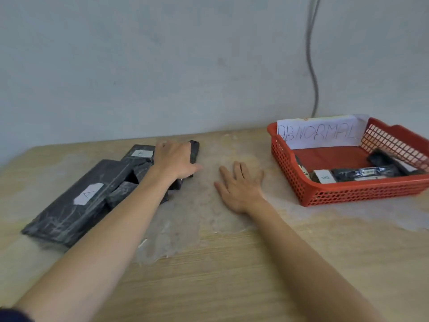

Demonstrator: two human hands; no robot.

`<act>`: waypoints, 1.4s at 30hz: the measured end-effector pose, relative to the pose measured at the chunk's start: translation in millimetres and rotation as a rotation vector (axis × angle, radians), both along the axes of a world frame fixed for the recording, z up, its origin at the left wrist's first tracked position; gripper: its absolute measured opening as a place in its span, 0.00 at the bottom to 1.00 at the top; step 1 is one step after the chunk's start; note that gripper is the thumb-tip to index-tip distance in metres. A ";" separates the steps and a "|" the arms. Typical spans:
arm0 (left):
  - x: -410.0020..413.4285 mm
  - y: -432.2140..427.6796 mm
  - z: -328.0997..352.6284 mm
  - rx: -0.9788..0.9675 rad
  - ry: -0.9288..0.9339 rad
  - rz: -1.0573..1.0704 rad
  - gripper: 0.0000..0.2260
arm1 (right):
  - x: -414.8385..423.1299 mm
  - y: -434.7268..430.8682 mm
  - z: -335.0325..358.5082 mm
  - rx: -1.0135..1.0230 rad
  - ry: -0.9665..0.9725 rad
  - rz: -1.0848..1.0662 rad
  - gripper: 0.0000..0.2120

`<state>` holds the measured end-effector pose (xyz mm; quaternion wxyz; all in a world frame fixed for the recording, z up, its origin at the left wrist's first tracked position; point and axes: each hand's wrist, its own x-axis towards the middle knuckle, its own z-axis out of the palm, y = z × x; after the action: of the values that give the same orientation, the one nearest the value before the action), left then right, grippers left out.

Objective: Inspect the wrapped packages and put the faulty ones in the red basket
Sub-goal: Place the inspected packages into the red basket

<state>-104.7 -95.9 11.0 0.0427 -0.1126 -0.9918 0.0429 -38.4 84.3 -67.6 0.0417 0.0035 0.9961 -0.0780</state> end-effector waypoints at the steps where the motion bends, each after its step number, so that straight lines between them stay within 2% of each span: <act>1: -2.1 5.0 -3.2 -0.061 -0.022 0.027 0.29 | 0.1 0.0 -0.7 0.001 0.005 0.003 0.29; 3: -1.9 15.7 -9.0 -0.154 -0.026 0.071 0.25 | 1.0 0.7 -0.4 -0.020 0.014 0.001 0.29; 6: 0.4 24.7 -15.3 -0.126 0.044 0.081 0.06 | -0.3 0.6 -0.8 -0.030 0.030 -0.002 0.28; 11: 4.9 22.7 -17.9 -0.057 0.193 0.031 0.10 | -2.2 1.6 1.2 -0.084 0.076 -0.019 0.26; 13: 7.6 16.0 -12.2 0.052 0.279 0.041 0.12 | -1.6 2.3 1.1 -0.126 0.105 -0.030 0.25; 18: 25.2 -1.2 1.0 0.533 0.484 0.019 0.15 | 1.4 6.6 4.1 -0.408 0.202 -0.069 0.26; 20: 41.9 -3.5 2.3 0.837 0.498 0.005 0.14 | 5.7 9.0 5.4 -0.578 0.268 -0.048 0.29; 21: 51.5 -3.3 4.0 1.053 0.467 0.022 0.14 | 8.3 9.0 6.9 -0.704 0.293 -0.041 0.29; 23: 67.2 -1.6 2.4 1.451 0.284 0.101 0.14 | 14.0 5.8 13.6 -1.022 0.308 -0.054 0.27; 24: 74.6 -0.8 -0.5 1.586 0.165 0.126 0.15 | 15.7 3.9 17.0 -1.181 0.316 -0.070 0.26; 26: 83.5 2.0 -14.0 1.732 -0.027 0.103 0.18 | 17.6 0.0 25.4 -1.456 0.294 -0.117 0.22; 28: 89.4 5.7 -25.1 1.774 -0.118 0.067 0.20 | 19.7 -4.1 31.5 -1.544 0.273 -0.127 0.16; 31: 91.9 4.3 -33.6 1.707 -0.113 0.016 0.24 | 23.2 -8.7 34.0 -1.523 0.264 -0.103 0.15; 35: 96.9 -6.3 -36.0 1.663 -0.160 -0.140 0.19 | 29.4 -11.9 44.7 -1.520 0.302 -0.062 0.12; 39: 100.6 -2.4 -33.8 1.846 -0.127 -0.195 0.13 | 40.0 -18.4 57.7 -1.532 0.297 0.093 0.17; 42: 100.3 -2.2 -32.0 1.870 -0.118 -0.224 0.13 | 46.0 -25.1 61.1 -1.554 0.304 0.066 0.12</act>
<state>-4.5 -98.1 -21.0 0.0692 -0.1294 -0.6080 -0.7803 7.6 59.2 -6.5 -0.1020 -0.0670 0.6506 -0.7495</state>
